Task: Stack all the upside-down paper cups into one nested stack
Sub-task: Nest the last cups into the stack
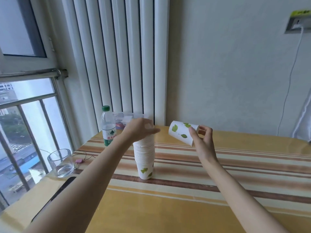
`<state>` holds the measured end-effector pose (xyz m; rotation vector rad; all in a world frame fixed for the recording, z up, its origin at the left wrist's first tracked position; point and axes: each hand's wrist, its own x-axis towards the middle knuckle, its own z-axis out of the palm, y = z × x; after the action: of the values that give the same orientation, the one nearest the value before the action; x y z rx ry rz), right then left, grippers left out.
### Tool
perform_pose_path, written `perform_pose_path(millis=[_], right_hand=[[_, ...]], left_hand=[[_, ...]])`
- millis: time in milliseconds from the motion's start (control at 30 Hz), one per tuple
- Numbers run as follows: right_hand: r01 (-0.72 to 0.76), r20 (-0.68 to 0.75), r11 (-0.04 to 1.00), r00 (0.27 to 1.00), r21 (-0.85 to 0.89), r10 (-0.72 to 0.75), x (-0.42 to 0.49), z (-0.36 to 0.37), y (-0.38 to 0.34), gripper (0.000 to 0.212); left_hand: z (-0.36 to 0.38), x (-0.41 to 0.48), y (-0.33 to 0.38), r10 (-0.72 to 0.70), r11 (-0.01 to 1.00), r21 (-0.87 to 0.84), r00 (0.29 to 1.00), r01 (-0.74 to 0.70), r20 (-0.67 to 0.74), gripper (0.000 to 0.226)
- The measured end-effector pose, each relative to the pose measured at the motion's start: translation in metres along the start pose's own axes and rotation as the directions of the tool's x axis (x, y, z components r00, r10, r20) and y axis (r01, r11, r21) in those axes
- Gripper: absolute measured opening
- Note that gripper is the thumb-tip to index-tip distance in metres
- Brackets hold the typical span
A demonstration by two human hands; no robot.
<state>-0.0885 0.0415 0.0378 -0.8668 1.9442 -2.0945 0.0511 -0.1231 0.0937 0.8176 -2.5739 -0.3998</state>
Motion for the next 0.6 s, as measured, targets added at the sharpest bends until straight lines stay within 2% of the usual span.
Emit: perform_pose_path(millis=[100, 167, 200, 267, 300, 333, 400, 500, 600], right_hand=[[0.007, -0.019, 1.0, 1.0, -0.017, -0.008, 0.003, -0.001, 0.001, 0.038], [0.018, -0.025, 0.999, 0.999, -0.039, -0.019, 0.007, 0.003, -0.002, 0.039], [0.032, -0.027, 0.998, 0.999, -0.046, -0.033, 0.009, 0.007, -0.005, 0.039], [0.078, -0.011, 0.995, 0.997, -0.056, -0.079, 0.017, 0.017, -0.017, 0.039], [0.106, 0.008, 0.993, 0.994, -0.06, -0.106, 0.021, 0.024, -0.026, 0.039], [0.138, 0.029, 0.989, 0.99, -0.06, -0.136, 0.024, 0.032, -0.038, 0.039], [0.218, 0.065, 0.974, 0.975, -0.059, -0.214, 0.028, 0.051, -0.062, 0.04], [0.377, 0.166, 0.915, 0.921, -0.146, -0.353, 0.031, 0.08, -0.09, 0.04], [0.49, 0.353, 0.823, 0.853, -0.287, -0.385, 0.033, 0.106, -0.094, 0.041]], left_hand=[[0.014, -0.003, -0.002, 0.066, 0.982, 0.178, 0.998, -0.067, 0.012, 0.051], [0.018, -0.007, -0.004, 0.064, 0.972, 0.228, 0.998, -0.061, -0.008, 0.069], [0.019, -0.011, -0.008, 0.052, 0.98, 0.194, 0.997, -0.04, -0.057, 0.083], [0.021, -0.028, -0.015, -0.012, 0.999, -0.037, 0.962, 0.003, -0.271, 0.101], [0.025, -0.037, -0.022, -0.083, 0.977, -0.212, 0.924, 0.002, -0.373, 0.104], [0.031, -0.048, -0.028, -0.171, 0.926, -0.378, 0.897, 0.005, -0.408, 0.106], [0.047, -0.068, -0.04, -0.29, 0.812, -0.581, 0.904, 0.058, -0.315, 0.111], [0.075, -0.086, -0.055, -0.332, 0.764, -0.617, 0.935, 0.19, -0.123, 0.118], [0.092, -0.09, -0.062, -0.333, 0.724, -0.65, 0.942, 0.23, -0.037, 0.124]])
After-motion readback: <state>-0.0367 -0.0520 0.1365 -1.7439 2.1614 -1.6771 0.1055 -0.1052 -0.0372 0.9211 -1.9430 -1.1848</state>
